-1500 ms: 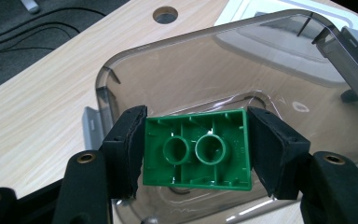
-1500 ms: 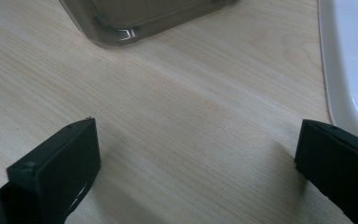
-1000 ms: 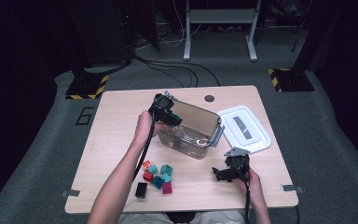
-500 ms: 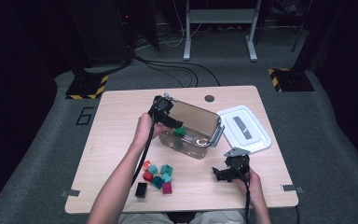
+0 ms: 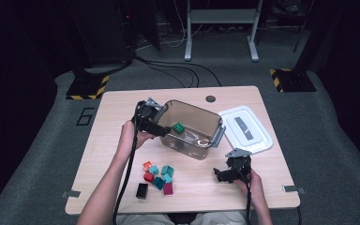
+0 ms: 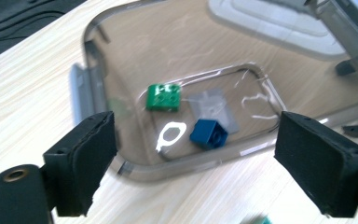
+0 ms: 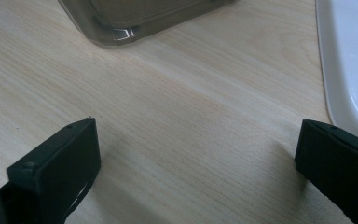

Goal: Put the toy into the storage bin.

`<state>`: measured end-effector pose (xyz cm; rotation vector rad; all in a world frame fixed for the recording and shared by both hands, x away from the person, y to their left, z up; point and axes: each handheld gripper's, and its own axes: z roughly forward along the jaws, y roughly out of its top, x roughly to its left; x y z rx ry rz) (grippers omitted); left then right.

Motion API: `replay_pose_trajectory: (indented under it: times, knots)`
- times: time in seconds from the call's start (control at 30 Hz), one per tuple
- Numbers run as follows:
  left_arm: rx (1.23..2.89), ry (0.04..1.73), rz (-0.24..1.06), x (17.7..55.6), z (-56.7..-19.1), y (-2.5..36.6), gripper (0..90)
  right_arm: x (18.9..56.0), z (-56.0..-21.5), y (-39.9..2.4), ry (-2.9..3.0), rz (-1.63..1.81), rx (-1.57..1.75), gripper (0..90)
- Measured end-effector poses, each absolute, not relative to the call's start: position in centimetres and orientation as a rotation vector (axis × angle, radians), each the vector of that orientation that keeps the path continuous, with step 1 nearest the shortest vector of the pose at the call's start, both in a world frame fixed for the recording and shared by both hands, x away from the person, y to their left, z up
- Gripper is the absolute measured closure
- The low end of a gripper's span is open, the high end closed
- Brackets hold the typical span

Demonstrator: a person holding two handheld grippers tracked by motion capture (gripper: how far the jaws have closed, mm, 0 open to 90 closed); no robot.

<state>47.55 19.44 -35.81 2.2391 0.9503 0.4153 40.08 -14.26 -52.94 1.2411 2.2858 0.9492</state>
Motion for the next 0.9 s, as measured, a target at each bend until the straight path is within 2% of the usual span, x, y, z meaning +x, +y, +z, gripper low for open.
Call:
replay_pose_trajectory:
  times: [0.37, 0.9]
  knots:
    - [2.216, 0.990, 0.427, 45.4, -37.4, 22.2, 8.4, 40.1, -53.0, -14.3, 2.283, 0.947, 1.240, 0.0]
    - [2.227, 1.085, 0.382, 42.8, -43.2, 25.8, 8.3, 39.9, -52.9, -14.2, 2.272, 0.948, 1.264, 0.0]
